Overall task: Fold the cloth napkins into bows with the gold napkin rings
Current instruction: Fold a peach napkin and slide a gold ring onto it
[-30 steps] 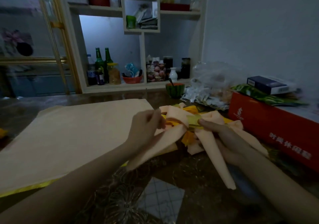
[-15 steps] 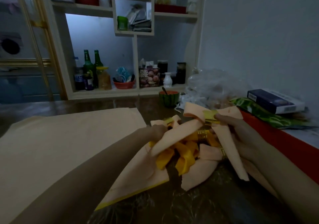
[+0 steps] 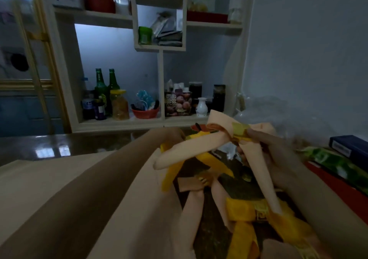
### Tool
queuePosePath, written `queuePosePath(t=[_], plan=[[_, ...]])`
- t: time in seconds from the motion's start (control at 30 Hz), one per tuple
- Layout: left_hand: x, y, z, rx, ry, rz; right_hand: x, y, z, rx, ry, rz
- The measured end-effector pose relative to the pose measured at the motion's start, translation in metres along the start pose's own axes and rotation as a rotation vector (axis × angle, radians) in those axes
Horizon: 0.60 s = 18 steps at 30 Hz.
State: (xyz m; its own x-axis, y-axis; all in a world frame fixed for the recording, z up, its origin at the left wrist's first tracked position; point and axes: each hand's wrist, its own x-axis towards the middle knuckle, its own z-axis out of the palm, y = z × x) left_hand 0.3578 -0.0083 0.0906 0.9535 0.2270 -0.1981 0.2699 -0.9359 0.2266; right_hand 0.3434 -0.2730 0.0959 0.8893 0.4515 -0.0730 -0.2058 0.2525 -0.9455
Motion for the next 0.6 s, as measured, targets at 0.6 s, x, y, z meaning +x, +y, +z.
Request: queuePosePath(t=[0.6], plan=[[0.014,-0.032,0.063,-0.693,0.429,0.100,0.107,0.045,0.024,-0.244,-0.042,0.217]])
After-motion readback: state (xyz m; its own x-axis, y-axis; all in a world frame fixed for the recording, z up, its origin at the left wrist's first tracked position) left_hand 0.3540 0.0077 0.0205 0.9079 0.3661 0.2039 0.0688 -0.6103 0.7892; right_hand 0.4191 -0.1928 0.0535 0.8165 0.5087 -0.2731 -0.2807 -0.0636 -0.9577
